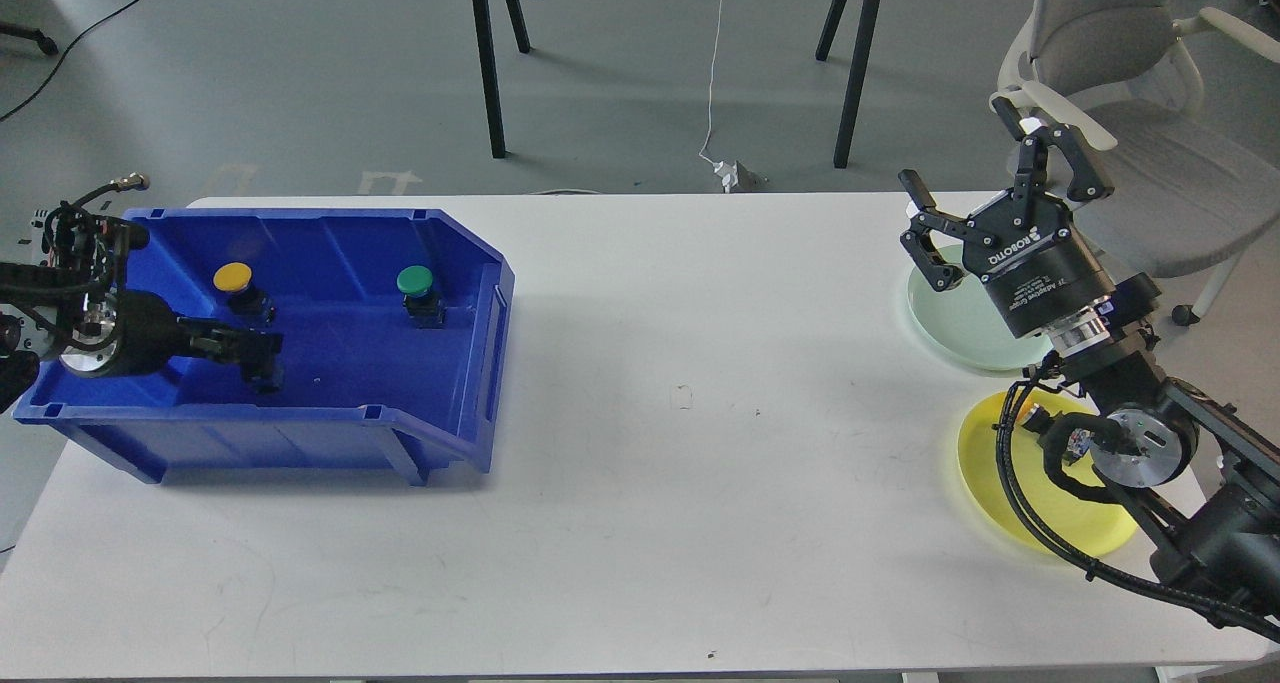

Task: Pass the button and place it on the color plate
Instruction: 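Grasp the green-topped button in the bin with the left gripper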

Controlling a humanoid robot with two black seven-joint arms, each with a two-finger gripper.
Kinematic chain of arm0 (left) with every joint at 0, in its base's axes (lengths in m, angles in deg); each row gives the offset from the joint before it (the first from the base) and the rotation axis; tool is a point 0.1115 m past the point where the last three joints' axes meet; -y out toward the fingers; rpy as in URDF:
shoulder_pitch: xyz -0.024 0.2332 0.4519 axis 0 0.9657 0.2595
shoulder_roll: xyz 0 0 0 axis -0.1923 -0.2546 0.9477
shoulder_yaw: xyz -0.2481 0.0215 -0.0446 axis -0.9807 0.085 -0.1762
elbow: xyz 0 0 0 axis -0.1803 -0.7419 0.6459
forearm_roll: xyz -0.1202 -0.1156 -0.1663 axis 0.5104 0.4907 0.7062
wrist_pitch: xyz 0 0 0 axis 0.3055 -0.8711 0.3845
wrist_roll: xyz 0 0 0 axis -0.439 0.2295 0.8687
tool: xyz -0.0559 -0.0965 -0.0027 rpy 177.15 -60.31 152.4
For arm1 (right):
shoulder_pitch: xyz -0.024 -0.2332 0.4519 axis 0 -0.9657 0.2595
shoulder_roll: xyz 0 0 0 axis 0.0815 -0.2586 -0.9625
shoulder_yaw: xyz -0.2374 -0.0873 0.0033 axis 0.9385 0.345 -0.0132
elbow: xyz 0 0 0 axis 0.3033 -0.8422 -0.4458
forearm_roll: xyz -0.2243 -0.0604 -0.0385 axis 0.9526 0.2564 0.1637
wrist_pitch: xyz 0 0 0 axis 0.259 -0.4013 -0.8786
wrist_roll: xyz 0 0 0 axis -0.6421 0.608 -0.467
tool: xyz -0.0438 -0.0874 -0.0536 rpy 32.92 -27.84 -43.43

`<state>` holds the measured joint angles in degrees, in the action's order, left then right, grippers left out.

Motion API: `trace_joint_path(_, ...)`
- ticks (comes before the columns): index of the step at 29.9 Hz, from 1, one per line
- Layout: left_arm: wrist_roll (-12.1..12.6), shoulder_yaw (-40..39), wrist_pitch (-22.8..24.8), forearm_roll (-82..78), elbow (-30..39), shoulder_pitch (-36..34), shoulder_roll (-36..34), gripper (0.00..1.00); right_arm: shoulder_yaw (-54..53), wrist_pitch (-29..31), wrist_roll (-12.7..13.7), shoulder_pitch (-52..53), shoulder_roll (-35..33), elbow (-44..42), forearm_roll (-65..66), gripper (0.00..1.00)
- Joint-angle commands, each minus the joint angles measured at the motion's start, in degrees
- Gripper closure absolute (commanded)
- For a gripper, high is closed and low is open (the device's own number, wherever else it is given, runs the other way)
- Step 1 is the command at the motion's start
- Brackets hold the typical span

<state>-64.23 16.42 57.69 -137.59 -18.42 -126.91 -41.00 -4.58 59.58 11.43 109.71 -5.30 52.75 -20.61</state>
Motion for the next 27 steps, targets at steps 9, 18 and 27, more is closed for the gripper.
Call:
trace_joint_path(9,0.0,0.0,0.1,0.0,-1.3,0.0,0.7,0.28,0.0,0.0,0.0,-0.2,0.0,0.0,0.0,0.07)
trace_joint_path(18,0.0,0.1,0.0,-0.1,-1.4,0.1,0.7,0.39,0.0,0.1,0.0,-0.4,0.0,0.0,0.0,0.07)
trace_joint_path(27,0.0,0.1,-0.1,-0.3,-1.4,0.2,0.8,0.53,0.0,0.1,0.0,-0.4,0.0,-0.1,-0.1,0.07)
